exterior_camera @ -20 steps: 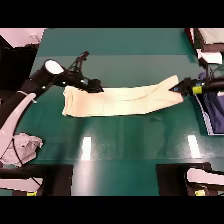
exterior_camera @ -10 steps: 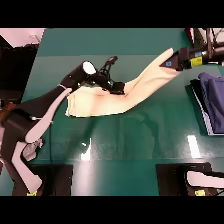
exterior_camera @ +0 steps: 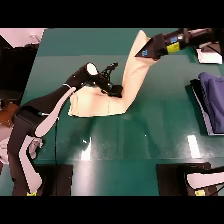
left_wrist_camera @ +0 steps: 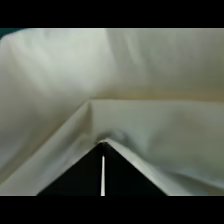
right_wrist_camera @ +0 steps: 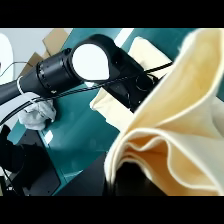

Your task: Fold the shirts.

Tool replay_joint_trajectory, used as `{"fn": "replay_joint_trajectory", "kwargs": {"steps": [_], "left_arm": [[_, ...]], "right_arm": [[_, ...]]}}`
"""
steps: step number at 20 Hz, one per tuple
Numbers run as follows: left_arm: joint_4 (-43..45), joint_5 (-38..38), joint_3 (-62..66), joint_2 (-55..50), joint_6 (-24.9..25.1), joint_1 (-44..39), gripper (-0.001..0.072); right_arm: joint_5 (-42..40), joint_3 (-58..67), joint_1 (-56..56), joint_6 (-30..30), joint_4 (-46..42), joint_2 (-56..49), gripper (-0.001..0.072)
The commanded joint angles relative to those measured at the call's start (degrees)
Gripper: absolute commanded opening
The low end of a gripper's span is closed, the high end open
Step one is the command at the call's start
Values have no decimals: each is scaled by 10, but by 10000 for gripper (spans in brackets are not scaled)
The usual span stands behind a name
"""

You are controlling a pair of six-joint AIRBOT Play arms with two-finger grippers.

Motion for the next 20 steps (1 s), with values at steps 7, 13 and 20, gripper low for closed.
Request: {"fn": "replay_joint_trajectory", "kwargs": {"steps": [7, 13, 20], "left_arm": [[203, -160, 10, 172, 14, 113, 26], [251, -209, 10, 308, 18, 231, 26], [252, -237, 10, 358, 18, 275, 26]], "right_arm": [[-27, 29, 94, 1, -5, -73, 10], [-150, 29, 195, -2, -45, -141, 12], [-329, 59, 329, -63, -40, -255, 450]]}}
